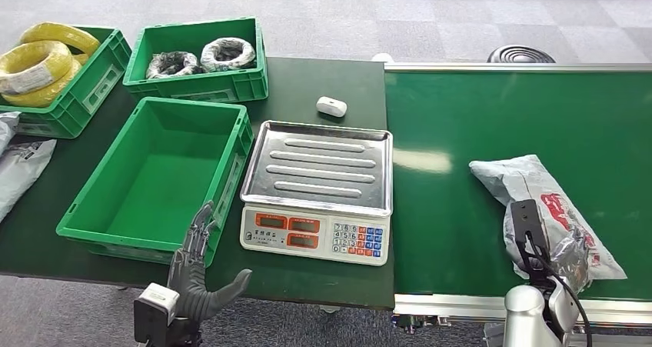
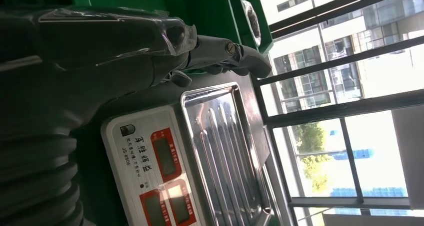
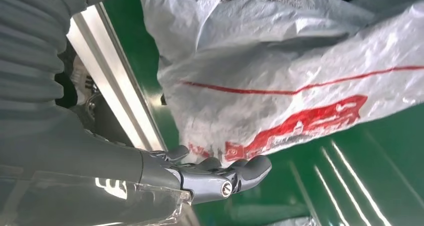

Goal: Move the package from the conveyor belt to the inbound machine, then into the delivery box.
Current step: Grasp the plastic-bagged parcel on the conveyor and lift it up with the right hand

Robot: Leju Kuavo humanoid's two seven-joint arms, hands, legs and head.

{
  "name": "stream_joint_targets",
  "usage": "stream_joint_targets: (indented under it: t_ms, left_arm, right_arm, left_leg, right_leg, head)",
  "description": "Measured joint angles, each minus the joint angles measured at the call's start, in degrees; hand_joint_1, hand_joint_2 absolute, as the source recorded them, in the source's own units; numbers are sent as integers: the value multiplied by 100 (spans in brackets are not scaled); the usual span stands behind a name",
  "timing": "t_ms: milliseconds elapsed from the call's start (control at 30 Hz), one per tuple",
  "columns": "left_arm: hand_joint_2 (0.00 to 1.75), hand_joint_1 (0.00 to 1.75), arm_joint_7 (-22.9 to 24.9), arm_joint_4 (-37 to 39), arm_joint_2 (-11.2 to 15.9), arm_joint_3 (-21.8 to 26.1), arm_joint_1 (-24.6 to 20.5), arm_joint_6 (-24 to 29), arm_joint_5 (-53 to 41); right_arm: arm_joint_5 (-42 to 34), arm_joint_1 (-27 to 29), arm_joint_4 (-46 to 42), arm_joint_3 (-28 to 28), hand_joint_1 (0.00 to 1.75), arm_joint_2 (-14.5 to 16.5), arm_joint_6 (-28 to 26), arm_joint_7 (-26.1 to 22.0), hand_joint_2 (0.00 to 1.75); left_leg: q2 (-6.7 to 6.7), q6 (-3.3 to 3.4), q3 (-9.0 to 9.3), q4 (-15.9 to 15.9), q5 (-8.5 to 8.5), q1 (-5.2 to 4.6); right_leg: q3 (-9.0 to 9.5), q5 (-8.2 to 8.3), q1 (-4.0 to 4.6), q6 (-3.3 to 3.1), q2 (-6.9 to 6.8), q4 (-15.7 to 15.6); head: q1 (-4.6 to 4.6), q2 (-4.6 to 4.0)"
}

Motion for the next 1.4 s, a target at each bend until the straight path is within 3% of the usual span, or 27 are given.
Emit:
stream_joint_targets:
  t_ms: [200, 433, 600, 733, 867, 1000, 1400]
  left_arm:
    - [175, 0, 0, 7, 3, 25, -54, 11, -1]
    - [175, 0, 0, 39, 51, 28, -78, 83, 26]
    - [175, 0, 0, 39, 91, 32, -70, 157, 57]
    - [175, 0, 1, 39, 125, 32, -45, 242, 98]
    - [175, 0, 0, 39, 157, 30, -22, 297, 115]
    - [175, 0, 0, 39, 180, 27, -15, 317, 119]
    - [175, 0, -71, 61, 250, 7, 33, 509, 227]
  right_arm:
    - [-219, -214, 369, -32, 0, -111, 386, -88, 175]
    - [-843, -520, 815, -8, 0, -197, 762, -668, 175]
    - [-1044, -596, 922, 151, 0, -192, 827, -751, 175]
    - [-1140, -561, 878, 336, 152, -159, 845, -751, 175]
    - [-1180, -500, 753, 508, 154, -115, 848, -750, 175]
    - [-1196, -479, 683, 600, 168, -94, 848, -749, 175]
    - [-1378, -346, 417, 833, 165, -80, 770, -756, 175]
  left_leg:
    - [0, 0, -1, 0, 0, 0]
    - [0, 0, -1, 0, 1, 0]
    - [0, 0, -1, 0, 0, 0]
    - [0, 0, -2, 0, 0, 0]
    - [0, 0, -2, 0, 0, 0]
    - [0, 0, -1, 0, 0, 0]
    - [-1, 0, -2, 0, 0, 0]
  right_leg:
    - [1, 0, -1, 0, 0, 0]
    - [1, 1, -1, 0, 0, 0]
    - [1, 0, 0, 0, 0, 1]
    - [0, 0, 1, 0, 0, 1]
    - [0, 0, 0, 0, 0, 1]
    - [0, 0, 0, 0, 0, 1]
    - [-1, -1, 0, 0, 0, 1]
  head:
    - [1, -1]
    - [0, 0]
    - [1, -1]
    - [1, 0]
    - [1, -1]
    - [1, 0]
    - [1, -1]
